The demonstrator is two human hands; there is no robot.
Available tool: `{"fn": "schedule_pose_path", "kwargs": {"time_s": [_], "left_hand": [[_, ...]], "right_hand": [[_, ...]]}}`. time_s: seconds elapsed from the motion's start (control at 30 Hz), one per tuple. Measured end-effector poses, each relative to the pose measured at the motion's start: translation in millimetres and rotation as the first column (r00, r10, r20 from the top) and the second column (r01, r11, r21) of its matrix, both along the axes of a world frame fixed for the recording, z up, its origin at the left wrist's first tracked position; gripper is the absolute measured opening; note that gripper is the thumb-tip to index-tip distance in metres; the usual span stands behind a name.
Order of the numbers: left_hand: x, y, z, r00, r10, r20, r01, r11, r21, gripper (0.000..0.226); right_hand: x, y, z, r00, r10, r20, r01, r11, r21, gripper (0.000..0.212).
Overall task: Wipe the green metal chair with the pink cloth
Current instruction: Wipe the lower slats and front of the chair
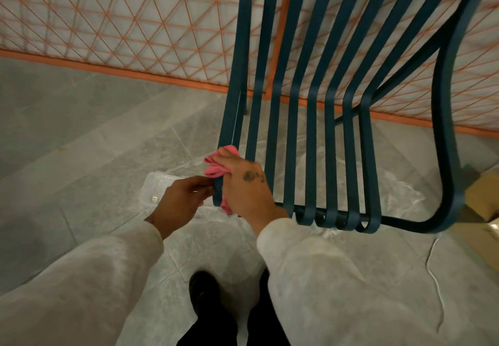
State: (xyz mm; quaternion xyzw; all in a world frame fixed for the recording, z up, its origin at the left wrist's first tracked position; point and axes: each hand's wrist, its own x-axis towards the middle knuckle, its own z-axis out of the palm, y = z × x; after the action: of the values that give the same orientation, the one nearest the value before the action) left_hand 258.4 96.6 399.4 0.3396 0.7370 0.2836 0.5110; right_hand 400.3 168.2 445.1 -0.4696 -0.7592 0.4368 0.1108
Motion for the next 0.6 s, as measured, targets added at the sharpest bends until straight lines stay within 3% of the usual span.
{"fn": "schedule_pose_path", "kwargs": {"time_s": [0.13,0.2,0.27,0.4,0.6], "left_hand": [[0,3,29,0.982,-0.061,-0.181,0.064,0.998,0.01,0.021],[4,8,50,0.967,-0.095,-0.235,0.111,0.992,0.055,0.018],[12,13,71,0.968,-0.12,-0.223,0.143,0.986,0.091,0.017],[38,21,120,0.959,-0.245,-0.143,0.264,0.955,0.135,0.018],[88,36,162,0.917,-0.377,-0.129,0.394,0.905,0.158,0.016]], "right_hand": [[33,-11,28,0.969,-0.244,-0.036,0.232,0.952,-0.199,0.043],[53,-19,42,0.956,-0.29,-0.048,0.276,0.941,-0.194,0.041],[73,-24,59,0.942,-0.336,-0.017,0.331,0.933,-0.141,0.038],[121,-46,104,0.869,-0.493,0.033,0.488,0.846,-0.214,0.027],[213,-72,152,0.658,-0.752,0.035,0.727,0.623,-0.29,0.01]]}}
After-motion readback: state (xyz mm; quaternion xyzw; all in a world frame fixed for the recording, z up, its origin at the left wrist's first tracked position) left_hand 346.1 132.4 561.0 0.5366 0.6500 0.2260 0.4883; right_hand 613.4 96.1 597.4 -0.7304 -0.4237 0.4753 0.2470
